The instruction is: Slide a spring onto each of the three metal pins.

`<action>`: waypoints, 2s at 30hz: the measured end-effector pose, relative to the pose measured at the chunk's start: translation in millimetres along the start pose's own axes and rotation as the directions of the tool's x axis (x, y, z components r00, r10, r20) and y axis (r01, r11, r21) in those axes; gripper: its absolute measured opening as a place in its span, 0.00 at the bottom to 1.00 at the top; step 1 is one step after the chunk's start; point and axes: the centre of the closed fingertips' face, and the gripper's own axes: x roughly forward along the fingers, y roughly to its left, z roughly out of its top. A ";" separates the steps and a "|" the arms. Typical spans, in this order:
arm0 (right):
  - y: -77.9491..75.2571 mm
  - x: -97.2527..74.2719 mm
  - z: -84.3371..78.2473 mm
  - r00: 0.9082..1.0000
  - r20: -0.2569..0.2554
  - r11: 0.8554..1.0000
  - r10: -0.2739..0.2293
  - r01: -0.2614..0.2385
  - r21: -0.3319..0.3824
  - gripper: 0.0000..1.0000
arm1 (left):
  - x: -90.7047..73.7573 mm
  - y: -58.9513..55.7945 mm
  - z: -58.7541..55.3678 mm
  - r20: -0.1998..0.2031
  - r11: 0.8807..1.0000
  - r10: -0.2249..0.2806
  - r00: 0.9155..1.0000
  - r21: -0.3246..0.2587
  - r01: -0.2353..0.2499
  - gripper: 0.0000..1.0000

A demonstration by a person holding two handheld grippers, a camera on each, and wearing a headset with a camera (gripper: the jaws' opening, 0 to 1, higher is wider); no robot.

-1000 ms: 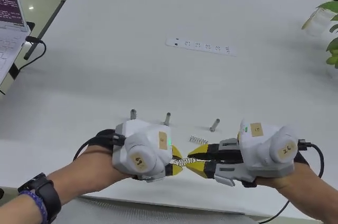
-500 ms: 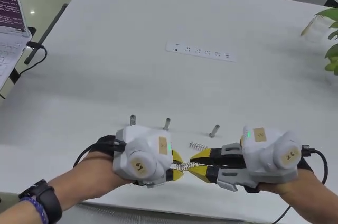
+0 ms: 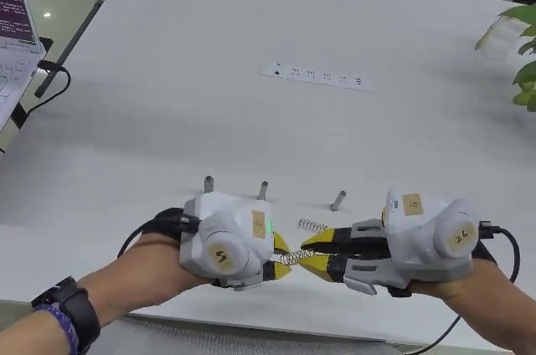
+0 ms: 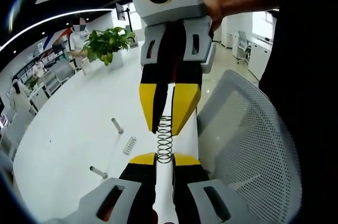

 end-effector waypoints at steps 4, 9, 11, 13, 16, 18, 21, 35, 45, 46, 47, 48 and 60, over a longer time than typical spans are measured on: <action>-2.1 -0.6 1.3 1.000 0.000 1.000 0.001 -0.001 -0.002 0.08 | 0.4 1.5 1.6 0.012 1.000 0.006 1.000 -0.015 -0.006 0.03; -2.7 0.5 3.4 1.000 -0.002 1.000 0.004 -0.004 -0.004 0.08 | -0.3 2.3 2.7 0.016 1.000 0.009 1.000 -0.016 -0.008 0.03; -3.5 0.7 3.5 1.000 -0.003 1.000 0.005 -0.005 -0.005 0.08 | -1.0 3.1 2.5 0.019 1.000 0.009 1.000 -0.025 -0.009 0.03; -4.0 0.3 4.1 1.000 -0.003 1.000 0.005 -0.005 -0.005 0.09 | -2.1 4.1 2.8 0.029 0.999 0.010 1.000 -0.039 -0.009 0.02; -5.1 -0.3 4.9 1.000 -0.006 1.000 0.002 -0.002 -0.003 0.09 | -3.3 4.4 3.7 0.039 0.999 0.010 0.999 -0.052 -0.008 0.02; -5.2 -1.0 5.6 1.000 -0.008 1.000 0.005 -0.005 0.002 0.09 | -3.6 4.7 4.5 0.045 0.998 0.012 0.999 -0.056 -0.009 0.02; -5.6 -1.9 4.8 1.000 -0.023 1.000 0.004 -0.005 -0.012 0.09 | -3.5 4.2 6.1 0.054 0.998 0.010 0.998 -0.061 -0.007 0.02; -5.5 -5.5 -2.2 0.995 -0.095 0.996 0.028 -0.035 -0.080 0.16 | -2.8 3.8 9.1 0.065 0.998 0.004 0.998 -0.056 0.000 0.02; -3.0 -1.1 -10.7 0.983 -0.176 0.984 0.057 -0.085 -0.155 0.18 | -0.5 -0.3 10.4 0.060 0.999 -0.007 0.998 -0.042 0.010 0.02; -3.0 -0.9 -11.0 0.982 -0.179 0.984 0.058 -0.086 -0.158 0.18 | -0.5 -0.7 11.0 0.060 0.999 -0.009 0.998 -0.041 0.012 0.02; -2.8 -0.5 -11.9 0.980 -0.188 0.982 0.060 -0.093 -0.168 0.18 | -0.5 -0.9 11.2 0.060 0.999 -0.011 0.998 -0.040 0.013 0.02; -2.7 -0.2 -12.4 0.979 -0.195 0.980 0.062 -0.097 -0.175 0.18 | -0.4 -1.1 11.3 0.060 0.999 -0.012 0.998 -0.039 0.014 0.02; 2.4 5.8 -15.4 0.963 -0.254 0.953 0.086 -0.154 -0.261 0.15 | 2.1 -5.3 13.9 0.058 0.999 -0.032 0.998 -0.022 0.033 0.02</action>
